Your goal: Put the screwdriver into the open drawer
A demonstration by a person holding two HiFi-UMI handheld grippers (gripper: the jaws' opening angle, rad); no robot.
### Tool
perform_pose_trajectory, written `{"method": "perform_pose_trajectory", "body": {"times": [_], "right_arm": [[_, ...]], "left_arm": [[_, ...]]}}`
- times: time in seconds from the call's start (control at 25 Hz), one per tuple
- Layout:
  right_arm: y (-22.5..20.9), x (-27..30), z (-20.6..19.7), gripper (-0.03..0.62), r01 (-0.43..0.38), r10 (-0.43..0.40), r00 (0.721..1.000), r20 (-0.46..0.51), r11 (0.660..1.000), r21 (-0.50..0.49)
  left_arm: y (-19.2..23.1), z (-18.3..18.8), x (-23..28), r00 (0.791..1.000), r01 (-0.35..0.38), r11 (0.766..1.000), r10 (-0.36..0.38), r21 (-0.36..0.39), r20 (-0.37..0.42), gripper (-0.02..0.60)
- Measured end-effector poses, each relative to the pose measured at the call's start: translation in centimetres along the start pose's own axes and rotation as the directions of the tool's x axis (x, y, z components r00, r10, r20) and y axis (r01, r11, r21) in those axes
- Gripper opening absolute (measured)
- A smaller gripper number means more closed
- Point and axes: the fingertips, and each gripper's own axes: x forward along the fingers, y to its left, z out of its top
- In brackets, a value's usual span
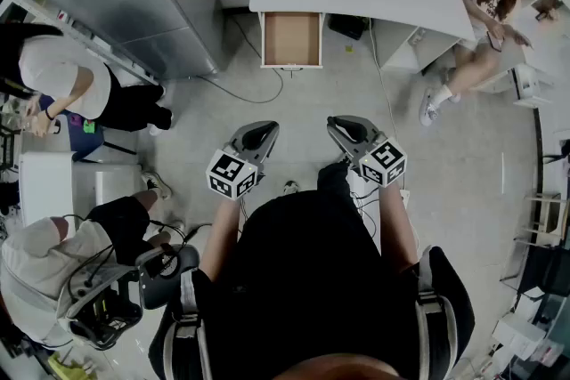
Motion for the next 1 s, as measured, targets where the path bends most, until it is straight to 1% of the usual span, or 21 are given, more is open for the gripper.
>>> {"method": "perform_pose_trajectory", "body": {"times": [0.52, 0.84, 1.0], "right_arm": [[-1.3, 1.0, 0.2, 0.123, -0.007, 0.007, 1.000, -0.009, 1.000, 0.002], [-2.4, 1.9, 0.2, 0.123, -0.033, 0.033, 0.999, -0.030, 0.999, 0.014], [-3.1, 2.1, 0.6, 0.123, -0.030, 0.030, 0.999, -0.035, 1.000, -0.002]], "left_arm": [[1.4, 0.6, 0.7, 1.000, -0.013, 1.000, 0.013, -0.016, 0.004, 0.020], [2.2, 0.6, 1.3, 0.999, -0.030, 0.999, 0.030, -0.036, 0.010, 0.020], [2.3, 0.6, 1.5, 1.000, -0.030, 0.999, 0.030, -0.032, 0.009, 0.020]]}}
